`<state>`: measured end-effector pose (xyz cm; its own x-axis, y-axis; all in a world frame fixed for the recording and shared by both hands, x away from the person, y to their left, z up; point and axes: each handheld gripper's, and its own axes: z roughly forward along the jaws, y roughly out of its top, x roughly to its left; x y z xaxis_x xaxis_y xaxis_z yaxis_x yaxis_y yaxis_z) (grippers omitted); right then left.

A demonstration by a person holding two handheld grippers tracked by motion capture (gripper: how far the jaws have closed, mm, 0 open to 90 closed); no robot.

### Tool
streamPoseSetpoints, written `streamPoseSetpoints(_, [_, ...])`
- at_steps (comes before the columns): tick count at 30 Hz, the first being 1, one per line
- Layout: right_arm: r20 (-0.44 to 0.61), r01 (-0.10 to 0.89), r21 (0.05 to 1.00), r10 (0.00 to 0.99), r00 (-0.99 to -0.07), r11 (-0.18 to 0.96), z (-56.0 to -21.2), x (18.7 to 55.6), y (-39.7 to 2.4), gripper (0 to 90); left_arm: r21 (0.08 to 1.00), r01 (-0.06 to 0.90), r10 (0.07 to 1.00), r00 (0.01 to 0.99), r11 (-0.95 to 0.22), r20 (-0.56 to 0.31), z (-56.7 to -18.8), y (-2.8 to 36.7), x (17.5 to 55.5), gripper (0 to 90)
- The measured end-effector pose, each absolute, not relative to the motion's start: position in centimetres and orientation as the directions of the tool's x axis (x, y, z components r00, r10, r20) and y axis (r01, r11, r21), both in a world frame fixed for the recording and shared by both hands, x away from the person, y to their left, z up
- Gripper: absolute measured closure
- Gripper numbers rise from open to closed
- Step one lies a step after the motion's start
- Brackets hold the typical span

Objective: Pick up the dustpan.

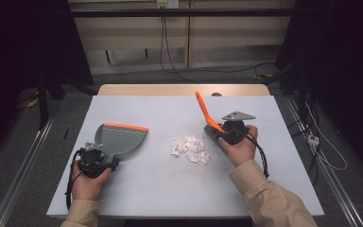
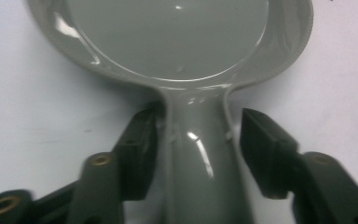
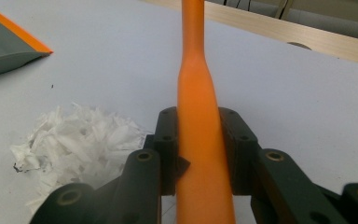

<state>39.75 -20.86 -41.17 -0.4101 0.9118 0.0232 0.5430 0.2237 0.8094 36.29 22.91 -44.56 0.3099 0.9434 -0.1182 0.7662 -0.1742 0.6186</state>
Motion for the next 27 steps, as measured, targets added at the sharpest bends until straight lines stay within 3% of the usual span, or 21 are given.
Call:
streamPoseSetpoints(4, [0.017,0.541,0.808,0.909,-0.416,0.232,-41.2,39.8,-20.8,71.7,0.626,0.761,0.954,0.286,-0.169,-0.089,-44.6,22.8,36.9,62.7])
streamPoseSetpoints(16, [0.027,0.541,0.814,0.915,-0.402,0.213,-41.1,39.9,-21.5,71.7,0.647,0.701,0.881,0.463,-0.298,-0.096,-42.3,24.9,35.0,63.5])
streamPoseSetpoints(27, [0.032,0.536,0.820,0.918,-0.396,0.202,-41.3,40.0,-21.1,71.7,0.628,0.614,0.716,0.686,-0.478,-0.126,-41.9,22.2,32.7,63.4])
